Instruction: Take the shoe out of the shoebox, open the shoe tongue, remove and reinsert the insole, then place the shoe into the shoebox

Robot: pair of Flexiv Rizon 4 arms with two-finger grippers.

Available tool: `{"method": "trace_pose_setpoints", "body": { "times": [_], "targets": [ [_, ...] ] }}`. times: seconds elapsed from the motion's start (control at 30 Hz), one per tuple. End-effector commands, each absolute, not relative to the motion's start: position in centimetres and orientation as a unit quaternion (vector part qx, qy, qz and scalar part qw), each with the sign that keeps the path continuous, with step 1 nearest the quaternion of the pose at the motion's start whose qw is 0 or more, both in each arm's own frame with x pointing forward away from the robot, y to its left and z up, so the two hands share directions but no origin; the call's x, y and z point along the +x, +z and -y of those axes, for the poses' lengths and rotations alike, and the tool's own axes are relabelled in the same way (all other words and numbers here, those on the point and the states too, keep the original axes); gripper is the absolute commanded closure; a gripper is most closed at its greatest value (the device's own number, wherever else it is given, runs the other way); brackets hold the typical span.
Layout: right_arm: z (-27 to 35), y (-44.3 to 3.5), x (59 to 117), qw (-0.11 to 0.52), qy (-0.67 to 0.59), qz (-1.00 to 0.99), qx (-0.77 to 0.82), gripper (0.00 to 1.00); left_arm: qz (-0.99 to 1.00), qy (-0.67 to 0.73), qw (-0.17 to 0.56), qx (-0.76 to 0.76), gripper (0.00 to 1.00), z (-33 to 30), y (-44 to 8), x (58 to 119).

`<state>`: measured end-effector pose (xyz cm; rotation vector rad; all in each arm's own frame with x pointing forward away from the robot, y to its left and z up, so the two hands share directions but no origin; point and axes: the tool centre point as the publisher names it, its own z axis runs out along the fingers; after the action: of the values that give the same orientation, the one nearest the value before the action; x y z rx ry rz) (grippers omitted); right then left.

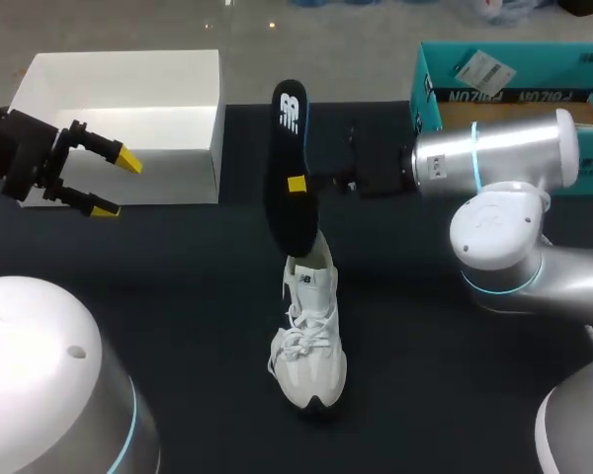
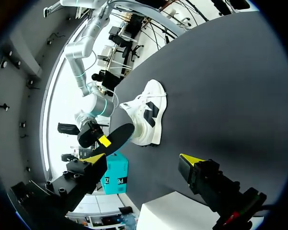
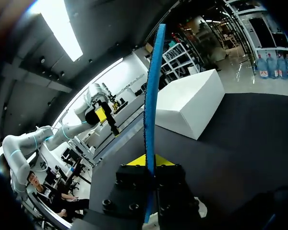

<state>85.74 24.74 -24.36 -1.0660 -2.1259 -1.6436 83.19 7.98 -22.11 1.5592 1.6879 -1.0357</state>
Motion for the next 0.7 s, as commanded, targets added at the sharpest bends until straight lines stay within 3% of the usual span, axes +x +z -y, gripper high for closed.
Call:
{"method": "trace_pose_setpoints", "body": {
  "times": [0.03, 0.7],
  "targets": [
    [-26.3, -24.4, 86.4, 0.125, -0.598, 0.705, -0.362, 1.0, -0.639, -0.39, 0.305, 0.589, 0.0, -8.0, -22.1, 83.1],
    [-26.2, -26.5, 83.7, 0.126, -0.589, 0.724, -0.335, 1.0, -0.639, -0.39, 0.305, 0.589, 0.0, -8.0, -22.1, 83.1]
  ]
}}
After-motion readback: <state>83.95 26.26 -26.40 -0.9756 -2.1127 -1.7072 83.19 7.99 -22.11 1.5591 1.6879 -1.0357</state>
